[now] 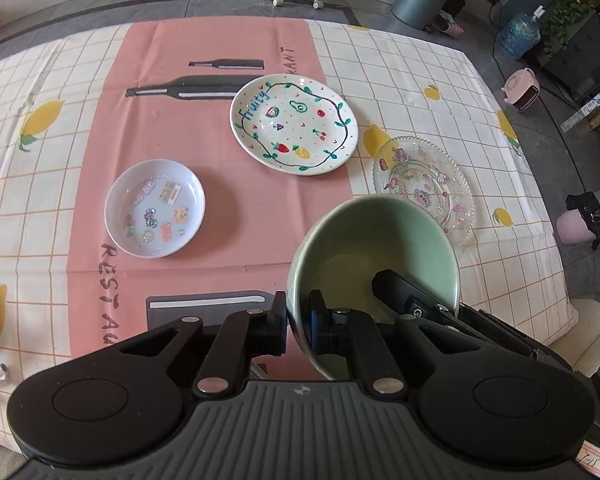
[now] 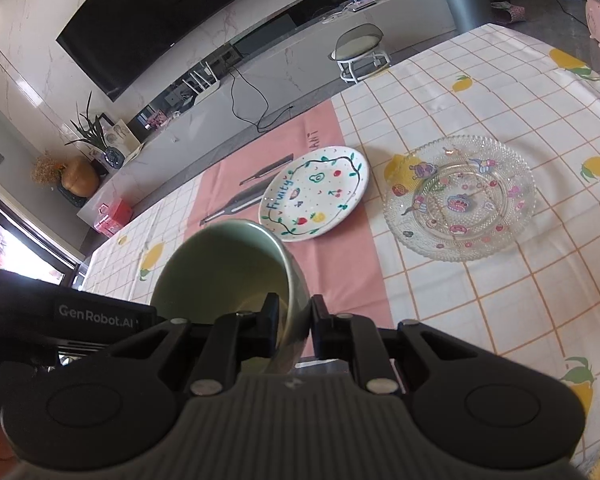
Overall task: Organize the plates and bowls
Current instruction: 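Lift the green bowl with both grippers over the nested steel bowls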
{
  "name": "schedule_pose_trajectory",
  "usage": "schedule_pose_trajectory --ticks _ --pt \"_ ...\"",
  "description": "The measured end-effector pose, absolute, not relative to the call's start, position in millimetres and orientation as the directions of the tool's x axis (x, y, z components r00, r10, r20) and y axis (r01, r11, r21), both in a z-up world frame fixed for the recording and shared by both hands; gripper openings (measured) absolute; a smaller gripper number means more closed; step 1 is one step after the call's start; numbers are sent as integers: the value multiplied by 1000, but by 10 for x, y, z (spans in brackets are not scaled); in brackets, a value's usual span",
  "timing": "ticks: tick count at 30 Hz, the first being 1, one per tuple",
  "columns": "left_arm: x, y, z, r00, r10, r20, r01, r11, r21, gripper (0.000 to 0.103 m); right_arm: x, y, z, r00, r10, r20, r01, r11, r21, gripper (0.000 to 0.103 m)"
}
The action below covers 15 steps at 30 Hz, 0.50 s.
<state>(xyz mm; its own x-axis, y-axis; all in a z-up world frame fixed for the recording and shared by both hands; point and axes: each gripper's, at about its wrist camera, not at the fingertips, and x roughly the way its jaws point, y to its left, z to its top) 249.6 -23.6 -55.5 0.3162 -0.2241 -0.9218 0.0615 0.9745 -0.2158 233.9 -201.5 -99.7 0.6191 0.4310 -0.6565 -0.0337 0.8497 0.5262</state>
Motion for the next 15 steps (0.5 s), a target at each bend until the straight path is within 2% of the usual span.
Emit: schedule_pose_trajectory --ticks 7,15 --pt "2204 -67 -305 352 -226 -908 78 974 -212 12 2129 -1901 -751 629 470 -619 -95 837 539 15" --pt "1820 259 -273 346 -249 -905 48 968 -247 14 1870 -1619 -624 588 515 -624 -170 833 527 15"
